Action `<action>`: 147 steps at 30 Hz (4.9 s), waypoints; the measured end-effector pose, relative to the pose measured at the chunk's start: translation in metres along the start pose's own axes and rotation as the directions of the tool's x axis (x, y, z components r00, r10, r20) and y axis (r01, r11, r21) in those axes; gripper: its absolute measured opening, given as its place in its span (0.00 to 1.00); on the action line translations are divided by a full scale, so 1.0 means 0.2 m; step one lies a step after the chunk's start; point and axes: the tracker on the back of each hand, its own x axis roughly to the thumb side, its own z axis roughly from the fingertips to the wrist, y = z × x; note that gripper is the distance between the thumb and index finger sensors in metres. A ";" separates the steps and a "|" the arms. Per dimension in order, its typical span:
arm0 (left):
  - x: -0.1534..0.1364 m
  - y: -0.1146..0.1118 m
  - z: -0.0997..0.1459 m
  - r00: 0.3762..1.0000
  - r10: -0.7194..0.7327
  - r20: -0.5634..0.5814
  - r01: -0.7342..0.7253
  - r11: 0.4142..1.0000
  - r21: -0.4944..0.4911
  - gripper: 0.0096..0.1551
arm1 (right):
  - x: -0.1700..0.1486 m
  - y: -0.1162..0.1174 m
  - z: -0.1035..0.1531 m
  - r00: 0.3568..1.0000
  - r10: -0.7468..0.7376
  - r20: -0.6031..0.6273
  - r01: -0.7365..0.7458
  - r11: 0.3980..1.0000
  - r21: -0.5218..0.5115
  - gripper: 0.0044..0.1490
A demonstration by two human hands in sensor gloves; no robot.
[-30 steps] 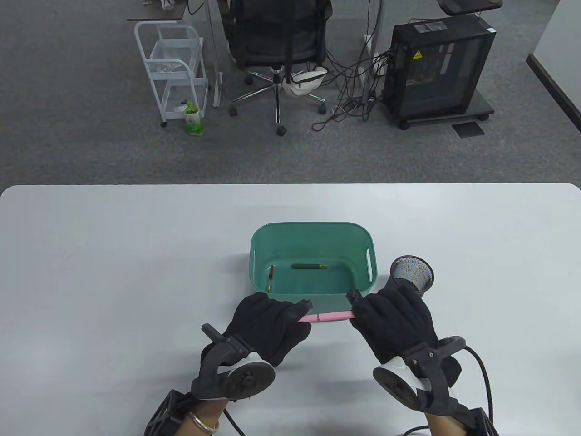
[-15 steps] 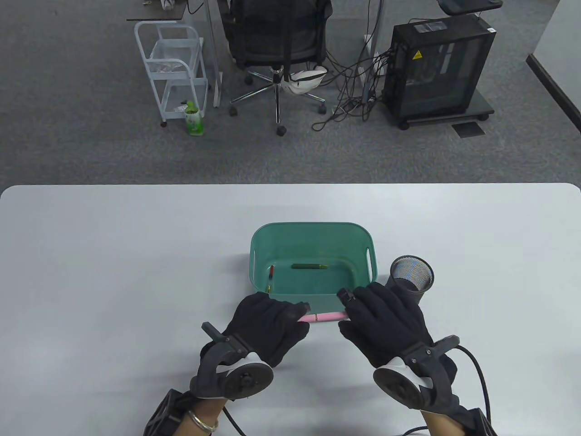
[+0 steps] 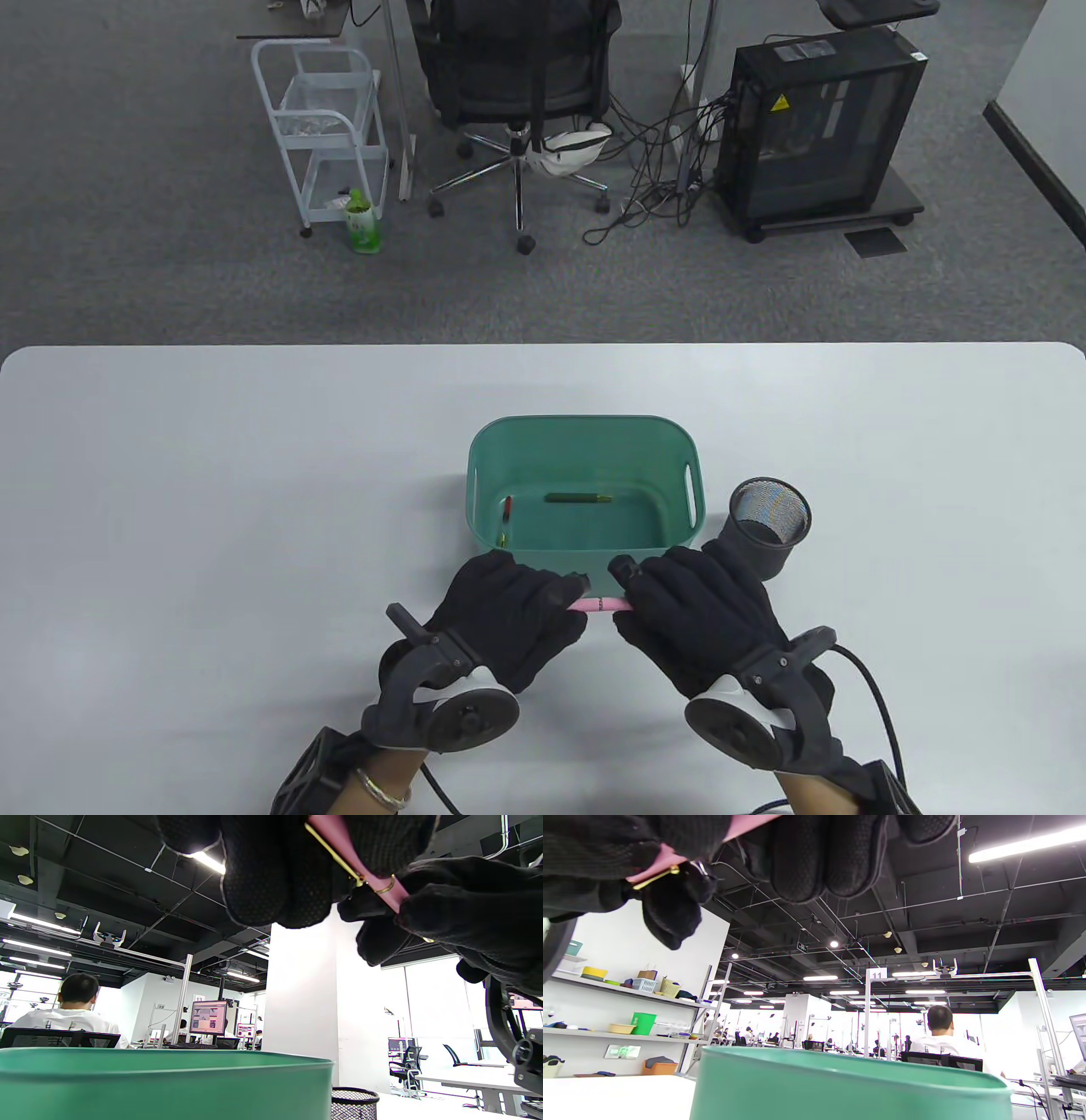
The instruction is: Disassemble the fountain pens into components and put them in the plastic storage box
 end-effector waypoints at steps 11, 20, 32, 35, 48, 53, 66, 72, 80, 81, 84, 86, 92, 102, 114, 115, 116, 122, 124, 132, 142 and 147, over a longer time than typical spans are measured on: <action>0.00 0.00 0.00 1.000 0.024 0.020 -0.024 1.000 -0.012 0.25 | -0.01 0.00 0.00 0.999 -0.046 0.021 0.046 0.999 0.003 0.28; -0.01 0.01 0.01 0.994 0.091 0.060 -0.091 0.996 -0.009 0.26 | -0.01 -0.03 0.00 0.993 -0.105 0.062 0.106 0.994 -0.010 0.27; -0.25 0.30 0.14 0.970 0.203 -0.132 -0.166 0.954 0.248 0.26 | -0.24 -0.20 0.01 0.994 -0.072 -0.085 0.061 0.990 -0.130 0.27; -0.24 0.28 0.13 0.976 0.174 -0.129 -0.141 0.962 0.233 0.26 | -0.22 -0.19 0.01 0.995 -0.062 -0.079 0.051 0.990 -0.133 0.27; -0.20 0.20 0.12 0.988 0.096 -0.124 -0.076 0.985 0.156 0.26 | -0.18 -0.18 0.01 0.997 -0.059 -0.058 0.052 0.992 -0.118 0.27; -0.21 0.16 0.09 0.984 0.062 -0.164 -0.044 0.993 0.108 0.25 | -0.18 -0.21 0.01 0.994 -0.091 -0.064 0.083 0.990 -0.115 0.27; -0.33 -0.09 -0.08 0.953 0.007 -0.303 -0.048 0.991 -0.128 0.25 | -0.17 -0.25 0.01 0.991 -0.117 -0.059 0.109 0.985 -0.133 0.28; -0.36 -0.21 -0.20 0.935 -0.030 -0.354 -0.065 0.965 -0.255 0.25 | -0.16 -0.27 0.01 0.990 -0.134 -0.053 0.125 0.981 -0.150 0.28; -0.39 -0.34 -0.31 0.921 -0.068 -0.383 -0.069 0.940 -0.333 0.25 | -0.15 -0.25 0.01 0.991 -0.129 -0.040 0.124 0.984 -0.126 0.28; -0.39 -0.35 -0.31 0.921 -0.073 -0.384 -0.067 0.939 -0.339 0.25 | -0.15 -0.25 0.01 0.991 -0.129 -0.040 0.123 0.984 -0.128 0.28; -0.39 -0.38 -0.32 0.920 -0.076 -0.385 -0.071 0.932 -0.354 0.25 | -0.15 -0.25 0.01 0.990 -0.134 -0.039 0.128 0.983 -0.129 0.28; -0.40 -0.39 -0.32 0.919 -0.082 -0.386 -0.066 0.932 -0.357 0.25 | -0.15 -0.25 0.00 0.990 -0.134 -0.037 0.128 0.983 -0.134 0.28; -0.41 -0.42 -0.32 0.916 -0.082 -0.392 -0.068 0.933 -0.354 0.25 | -0.15 -0.26 0.00 0.990 -0.139 -0.036 0.133 0.982 -0.135 0.28; -0.42 -0.43 -0.31 0.914 -0.084 -0.397 -0.069 0.932 -0.356 0.28 | -0.15 -0.26 0.00 0.990 -0.139 -0.034 0.133 0.982 -0.135 0.28; -0.36 -0.32 -0.23 0.942 -0.057 -0.331 -0.045 0.955 -0.293 0.36 | -0.15 -0.25 0.00 0.991 -0.133 -0.033 0.127 0.983 -0.130 0.28; -0.35 -0.30 -0.22 0.945 -0.062 -0.321 -0.032 0.959 -0.282 0.36 | -0.15 -0.25 0.00 0.991 -0.132 -0.034 0.126 0.984 -0.128 0.28; -0.34 -0.30 -0.21 0.947 -0.063 -0.314 -0.027 0.961 -0.275 0.36 | -0.15 -0.25 0.00 0.991 -0.131 -0.034 0.125 0.984 -0.127 0.28; -0.26 -0.22 -0.12 0.964 -0.033 -0.265 -0.021 0.980 -0.196 0.37 | -0.14 -0.24 -0.01 0.992 -0.125 -0.033 0.120 0.986 -0.118 0.28; -0.24 -0.20 -0.09 0.966 -0.031 -0.255 -0.014 0.985 -0.174 0.37 | -0.14 -0.23 -0.01 0.992 -0.119 -0.033 0.114 0.987 -0.111 0.28; -0.18 -0.10 0.01 0.975 -0.012 -0.223 -0.003 0.998 -0.067 0.38 | -0.13 -0.20 -0.02 0.994 -0.107 -0.026 0.105 0.991 -0.086 0.28; -0.11 -0.05 0.02 0.987 -0.020 -0.158 0.016 0.999 -0.030 0.38 | -0.12 -0.19 -0.02 0.995 -0.090 -0.029 0.088 0.994 -0.067 0.28; -0.10 -0.04 0.02 0.990 -0.023 -0.141 0.021 1.000 -0.018 0.38 | -0.12 -0.17 -0.03 0.997 -0.079 -0.027 0.077 0.996 -0.053 0.28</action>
